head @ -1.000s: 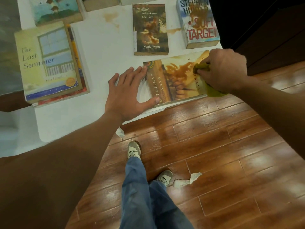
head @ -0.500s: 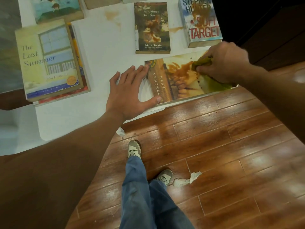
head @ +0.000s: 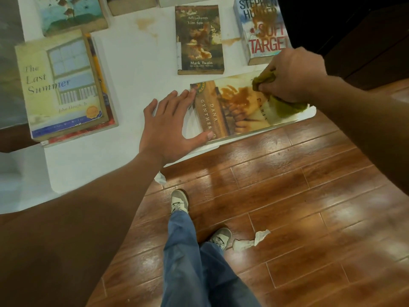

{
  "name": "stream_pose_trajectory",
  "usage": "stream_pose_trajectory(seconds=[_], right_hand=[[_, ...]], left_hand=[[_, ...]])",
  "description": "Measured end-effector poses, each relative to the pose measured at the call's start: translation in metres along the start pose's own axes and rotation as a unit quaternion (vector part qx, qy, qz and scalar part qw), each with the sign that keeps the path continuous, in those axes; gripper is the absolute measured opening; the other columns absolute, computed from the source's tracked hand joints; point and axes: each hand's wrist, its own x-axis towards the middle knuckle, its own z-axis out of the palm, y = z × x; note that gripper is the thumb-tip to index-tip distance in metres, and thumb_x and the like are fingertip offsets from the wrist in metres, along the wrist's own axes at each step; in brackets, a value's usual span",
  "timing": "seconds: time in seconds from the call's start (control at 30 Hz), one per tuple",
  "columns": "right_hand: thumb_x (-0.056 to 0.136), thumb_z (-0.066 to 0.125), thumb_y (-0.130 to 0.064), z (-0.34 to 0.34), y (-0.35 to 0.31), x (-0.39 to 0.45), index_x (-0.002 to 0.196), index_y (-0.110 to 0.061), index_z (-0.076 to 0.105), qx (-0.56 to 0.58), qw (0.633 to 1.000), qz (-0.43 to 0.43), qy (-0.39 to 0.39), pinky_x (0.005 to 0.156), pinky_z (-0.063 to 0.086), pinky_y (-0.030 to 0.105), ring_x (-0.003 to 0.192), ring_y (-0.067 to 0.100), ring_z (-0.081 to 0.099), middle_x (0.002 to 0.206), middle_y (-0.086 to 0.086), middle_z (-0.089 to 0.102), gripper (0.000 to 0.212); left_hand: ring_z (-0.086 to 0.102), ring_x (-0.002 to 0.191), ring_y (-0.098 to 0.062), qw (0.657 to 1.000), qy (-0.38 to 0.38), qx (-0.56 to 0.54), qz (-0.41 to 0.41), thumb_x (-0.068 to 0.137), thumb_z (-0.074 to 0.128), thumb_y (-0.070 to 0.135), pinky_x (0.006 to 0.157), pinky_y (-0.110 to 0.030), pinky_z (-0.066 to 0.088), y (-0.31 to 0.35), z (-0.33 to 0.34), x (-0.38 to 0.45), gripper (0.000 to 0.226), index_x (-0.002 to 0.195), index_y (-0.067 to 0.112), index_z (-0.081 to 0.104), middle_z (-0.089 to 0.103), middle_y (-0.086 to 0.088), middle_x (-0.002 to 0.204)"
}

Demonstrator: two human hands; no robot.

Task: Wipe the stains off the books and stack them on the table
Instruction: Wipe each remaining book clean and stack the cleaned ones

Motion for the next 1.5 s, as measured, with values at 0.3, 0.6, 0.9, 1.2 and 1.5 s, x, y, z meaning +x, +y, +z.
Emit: stream_pose_trajectory(seconds=[0.3, 0.6, 0.9, 1.2, 1.5], right_hand=[[0.089, 0.07, -0.049, -0.004, -0.003, 0.005, 0.117, -0.019, 0.069, 0.014, 1.0, 0.002, 0.001, 0.065, 0.046, 0.034, 0.081, 0.023, 0.055, 0.096, 0.005, 0.061, 0.042], [0.083, 0.074, -0.053, -0.004, -0.012, 0.006, 0.114, -0.019, 0.072, 0.029, 1.0, -0.006, -0.009, 0.065, 0.049, 0.034, 0.081, 0.023, 0.057, 0.094, 0.004, 0.063, 0.046], [0.082, 0.074, -0.056, -0.007, -0.019, 0.003, 0.115, -0.02, 0.071, 0.015, 0.999, -0.019, -0.047, 0.071, 0.054, 0.039, 0.087, 0.027, 0.059, 0.095, 0.004, 0.06, 0.049], [0.08, 0.076, -0.055, -0.011, -0.014, -0.002, 0.113, -0.02, 0.071, 0.026, 0.998, -0.008, -0.053, 0.067, 0.048, 0.036, 0.083, 0.024, 0.054, 0.092, 0.002, 0.057, 0.049], [0.087, 0.071, -0.051, -0.004, -0.004, -0.008, 0.119, -0.016, 0.068, 0.037, 0.999, 0.034, 0.007, 0.068, 0.048, 0.035, 0.088, 0.028, 0.06, 0.101, 0.008, 0.063, 0.048]], left_hand=[[0.016, 0.153, -0.017, 1.0, -0.009, 0.004, -0.001, 0.08, 0.028, 0.091, 0.122, -0.052, 0.011, 0.001, 0.0, -0.001, 0.101, 0.159, 0.029, 0.016, 0.025, 0.005, 0.165], [0.017, 0.153, -0.017, 1.0, -0.008, 0.004, -0.003, 0.079, 0.028, 0.091, 0.122, -0.052, 0.012, 0.0, 0.001, -0.002, 0.102, 0.159, 0.03, 0.017, 0.026, 0.005, 0.164], [0.017, 0.153, -0.017, 1.0, -0.009, -0.001, -0.002, 0.077, 0.024, 0.093, 0.122, -0.051, 0.011, 0.001, -0.001, 0.001, 0.104, 0.159, 0.029, 0.019, 0.027, 0.006, 0.164], [0.017, 0.153, -0.016, 1.0, -0.003, -0.001, -0.003, 0.079, 0.03, 0.09, 0.123, -0.05, 0.01, 0.002, -0.001, 0.001, 0.102, 0.159, 0.029, 0.019, 0.026, 0.005, 0.164], [0.017, 0.153, -0.017, 1.0, -0.007, 0.0, -0.005, 0.079, 0.03, 0.091, 0.123, -0.052, 0.011, 0.0, 0.001, 0.0, 0.102, 0.159, 0.028, 0.019, 0.026, 0.004, 0.164]])
